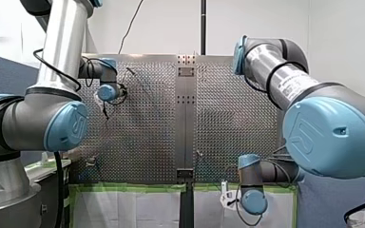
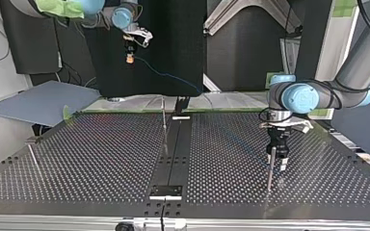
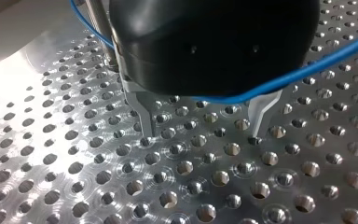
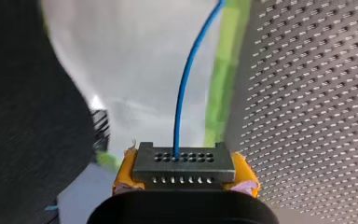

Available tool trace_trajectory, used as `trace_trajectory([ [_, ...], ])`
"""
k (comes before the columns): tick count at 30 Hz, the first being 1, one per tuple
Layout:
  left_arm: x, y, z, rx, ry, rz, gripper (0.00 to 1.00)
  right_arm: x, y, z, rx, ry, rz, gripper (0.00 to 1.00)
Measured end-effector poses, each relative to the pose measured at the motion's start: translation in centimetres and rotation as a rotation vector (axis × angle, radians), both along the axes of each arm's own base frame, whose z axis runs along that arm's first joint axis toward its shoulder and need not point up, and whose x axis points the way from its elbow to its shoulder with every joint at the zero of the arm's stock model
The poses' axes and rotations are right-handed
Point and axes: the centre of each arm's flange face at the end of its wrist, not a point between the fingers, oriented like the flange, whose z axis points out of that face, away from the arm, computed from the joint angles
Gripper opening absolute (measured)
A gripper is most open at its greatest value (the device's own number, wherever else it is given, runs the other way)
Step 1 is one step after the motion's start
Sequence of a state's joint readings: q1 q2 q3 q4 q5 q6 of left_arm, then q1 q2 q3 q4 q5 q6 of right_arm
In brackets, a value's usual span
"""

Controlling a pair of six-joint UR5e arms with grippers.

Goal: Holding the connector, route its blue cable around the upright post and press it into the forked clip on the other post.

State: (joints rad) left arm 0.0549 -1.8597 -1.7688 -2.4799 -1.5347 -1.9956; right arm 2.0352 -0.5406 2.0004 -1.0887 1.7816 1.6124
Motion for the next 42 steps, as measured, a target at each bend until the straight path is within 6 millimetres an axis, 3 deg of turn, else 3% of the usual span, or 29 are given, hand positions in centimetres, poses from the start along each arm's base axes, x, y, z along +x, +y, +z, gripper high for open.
trace_trajectory([
  [17,0.0,-0.1,0.0,0.000,0.000,-0.002,0.98,2.3,-5.0,7.0,-0.055,-0.059,0.066,0.00],
  [27,0.0,-0.1,0.0,0.000,0.000,-0.001,0.98,3.6,-7.9,12.4,-0.134,-0.103,0.116,0.00],
  [42,-0.3,0.5,-0.3,-0.030,0.031,0.037,0.98,3.0,-10.0,19.5,-0.235,-0.119,0.110,0.00],
])
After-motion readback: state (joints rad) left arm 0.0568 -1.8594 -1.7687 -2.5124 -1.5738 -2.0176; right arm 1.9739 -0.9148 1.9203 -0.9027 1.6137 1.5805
